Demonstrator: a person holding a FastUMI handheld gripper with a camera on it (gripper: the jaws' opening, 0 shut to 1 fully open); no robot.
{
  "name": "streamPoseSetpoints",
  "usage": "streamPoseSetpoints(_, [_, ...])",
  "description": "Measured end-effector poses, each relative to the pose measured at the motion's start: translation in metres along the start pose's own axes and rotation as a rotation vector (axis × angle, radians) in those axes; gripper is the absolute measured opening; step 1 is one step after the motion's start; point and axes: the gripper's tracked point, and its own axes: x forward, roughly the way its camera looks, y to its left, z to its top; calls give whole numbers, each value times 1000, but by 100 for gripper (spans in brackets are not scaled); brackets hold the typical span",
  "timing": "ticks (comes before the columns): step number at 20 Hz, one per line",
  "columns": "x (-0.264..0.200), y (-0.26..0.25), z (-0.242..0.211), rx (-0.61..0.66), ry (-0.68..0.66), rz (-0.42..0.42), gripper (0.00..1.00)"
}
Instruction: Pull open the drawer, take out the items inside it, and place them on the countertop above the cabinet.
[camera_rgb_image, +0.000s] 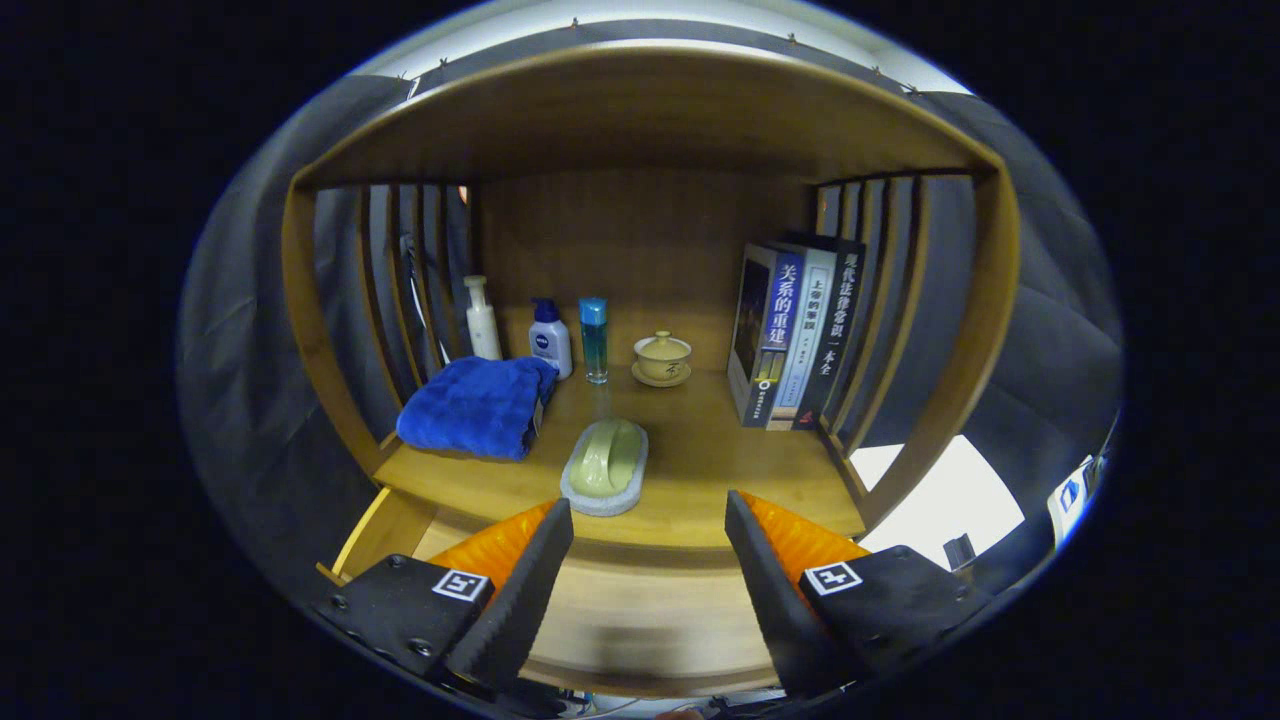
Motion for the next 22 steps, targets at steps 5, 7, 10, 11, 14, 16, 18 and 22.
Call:
streamPoseSetpoints(5, [-72,6,-1,-6,-118,10,99])
streamPoseSetpoints(7, [-95,24,-4,10,-148,55,99])
streamPoseSetpoints(10, [-125,48,-6,27,-247,104,99])
streamPoseSetpoints(11, [-134,54,-12,34,-278,107,99])
streamPoseSetpoints(14, [-153,67,-36,68,-351,109,99])
streamPoseSetpoints(16, [-155,66,-43,63,-411,77,99])
streamPoseSetpoints(18, [-156,66,-57,51,-449,50,99])
streamPoseSetpoints(22, [-146,74,-93,66,-453,43,99])
